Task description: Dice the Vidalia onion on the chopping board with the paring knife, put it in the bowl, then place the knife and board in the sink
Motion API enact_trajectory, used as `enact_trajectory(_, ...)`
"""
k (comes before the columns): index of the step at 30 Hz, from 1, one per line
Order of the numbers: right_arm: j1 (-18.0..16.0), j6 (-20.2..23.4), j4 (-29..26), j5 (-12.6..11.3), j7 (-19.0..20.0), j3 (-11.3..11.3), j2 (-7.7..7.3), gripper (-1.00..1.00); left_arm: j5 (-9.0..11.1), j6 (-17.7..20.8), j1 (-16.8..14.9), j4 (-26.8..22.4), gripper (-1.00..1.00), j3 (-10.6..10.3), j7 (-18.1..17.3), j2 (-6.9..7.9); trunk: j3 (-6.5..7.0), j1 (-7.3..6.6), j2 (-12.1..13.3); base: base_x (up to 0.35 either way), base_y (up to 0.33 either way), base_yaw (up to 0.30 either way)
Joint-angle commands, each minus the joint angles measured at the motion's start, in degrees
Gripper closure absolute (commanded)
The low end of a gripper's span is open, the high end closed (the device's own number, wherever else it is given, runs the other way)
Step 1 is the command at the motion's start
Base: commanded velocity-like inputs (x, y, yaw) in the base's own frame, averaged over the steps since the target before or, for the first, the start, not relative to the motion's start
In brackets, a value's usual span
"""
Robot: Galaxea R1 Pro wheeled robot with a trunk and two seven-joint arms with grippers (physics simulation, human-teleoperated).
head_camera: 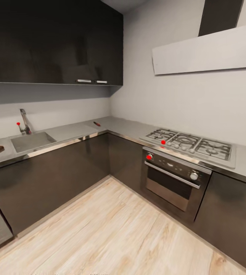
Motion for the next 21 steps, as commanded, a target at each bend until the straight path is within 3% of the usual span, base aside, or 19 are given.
enact_trajectory(1,-0.01,-0.16,-0.01,-0.08,-0.11,0.01,0.02,-1.0,0.05,-0.08,0.02,-0.06,-1.0,0.03,0.01,-0.02,-0.04,0.0,-0.03,0.0,0.0,0.283)
enact_trajectory(12,-0.01,-0.11,-0.01,-0.08,-0.11,0.01,0.02,-1.0,0.05,-0.07,0.02,-0.15,-1.0,0.11,0.01,0.03,-0.04,0.0,-0.03,0.0,0.0,0.283)
enact_trajectory(21,-0.01,-0.05,-0.01,-0.08,-0.11,0.01,0.02,-1.0,0.05,0.0,0.02,-0.15,-1.0,0.12,-0.01,-0.01,1.57,-1.97,3.58,0.0,0.0,0.283)
